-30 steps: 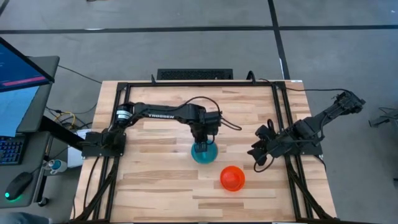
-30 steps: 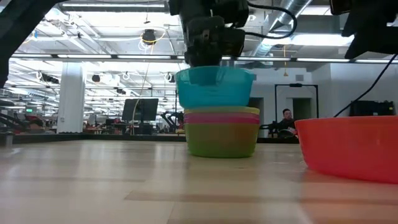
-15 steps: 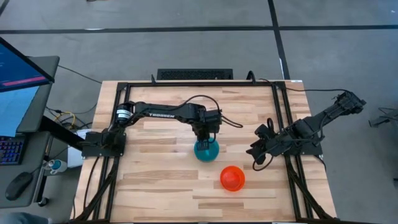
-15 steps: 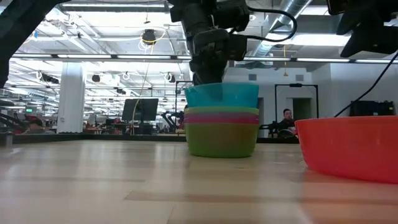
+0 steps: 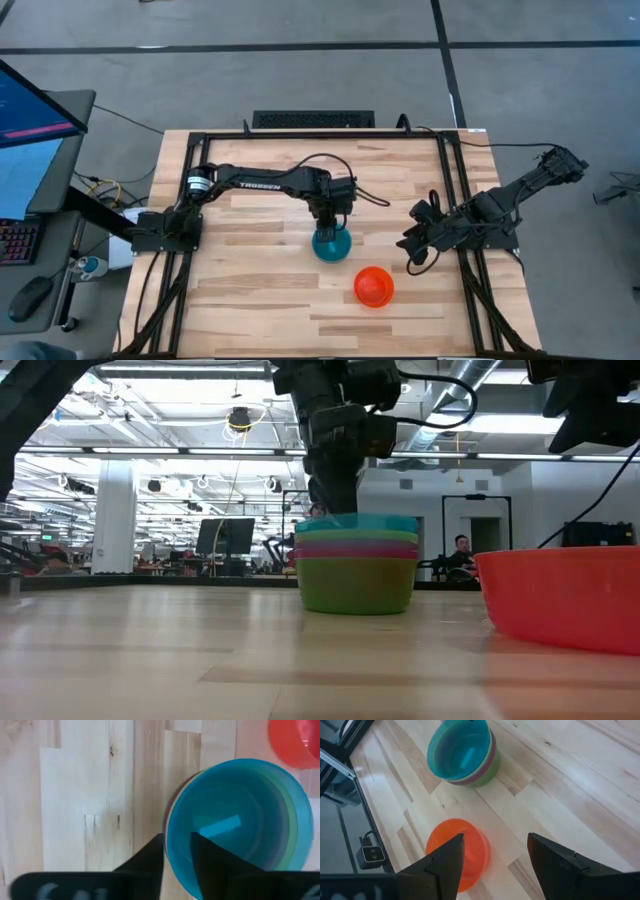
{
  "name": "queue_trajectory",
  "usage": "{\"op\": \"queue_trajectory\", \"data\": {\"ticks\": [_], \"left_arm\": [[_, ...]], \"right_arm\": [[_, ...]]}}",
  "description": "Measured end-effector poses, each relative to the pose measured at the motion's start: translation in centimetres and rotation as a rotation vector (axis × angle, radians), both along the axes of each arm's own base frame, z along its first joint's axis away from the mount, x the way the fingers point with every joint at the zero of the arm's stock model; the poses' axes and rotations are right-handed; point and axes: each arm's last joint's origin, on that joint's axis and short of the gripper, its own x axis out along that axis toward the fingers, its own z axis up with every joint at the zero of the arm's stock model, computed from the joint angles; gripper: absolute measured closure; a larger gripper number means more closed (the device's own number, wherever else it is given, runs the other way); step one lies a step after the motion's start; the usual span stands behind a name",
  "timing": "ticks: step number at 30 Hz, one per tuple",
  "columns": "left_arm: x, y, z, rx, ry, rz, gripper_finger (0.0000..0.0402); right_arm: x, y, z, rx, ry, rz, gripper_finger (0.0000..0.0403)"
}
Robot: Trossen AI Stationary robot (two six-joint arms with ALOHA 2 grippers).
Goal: Nest bowls inside each other
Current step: Stack the blue bowl on top of the yellow bowl, then stack the orange bowl on top of the blue bowl
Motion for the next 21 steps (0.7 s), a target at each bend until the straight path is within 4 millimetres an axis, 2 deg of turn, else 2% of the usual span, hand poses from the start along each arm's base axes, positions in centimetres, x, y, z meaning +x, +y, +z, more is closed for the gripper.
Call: {"op": "queue_trajectory", "data": {"ticks": [4,7,12,17,21], "left_arm": [[0.0,0.0,0.0,-0.004,0.001,0.015,0.0269],[0.1,-0.3,0.8,-0.014,0.004,0.035,0.0243],[0.3,-2.1,3.5,0.011,-0.029,-0.001,0.0214],[-0.3,-4.1,7.7,0.101,-0.173,-0.022,0.0203],[-1.3,-5.2,10.5,0.093,-0.280,-0.006,0.0203]], "right_arm": [[0.0,0.0,0.0,-0.002,0.000,0.002,0.0163],[0.0,0.0,0.0,0.003,0.004,0.009,0.0163],[0.3,0.7,-0.8,0.018,0.063,0.052,0.0163],[1.0,1.8,-4.3,0.018,0.230,0.074,0.0163],[2.0,3.0,-5.8,0.043,0.240,0.100,0.0163]]}}
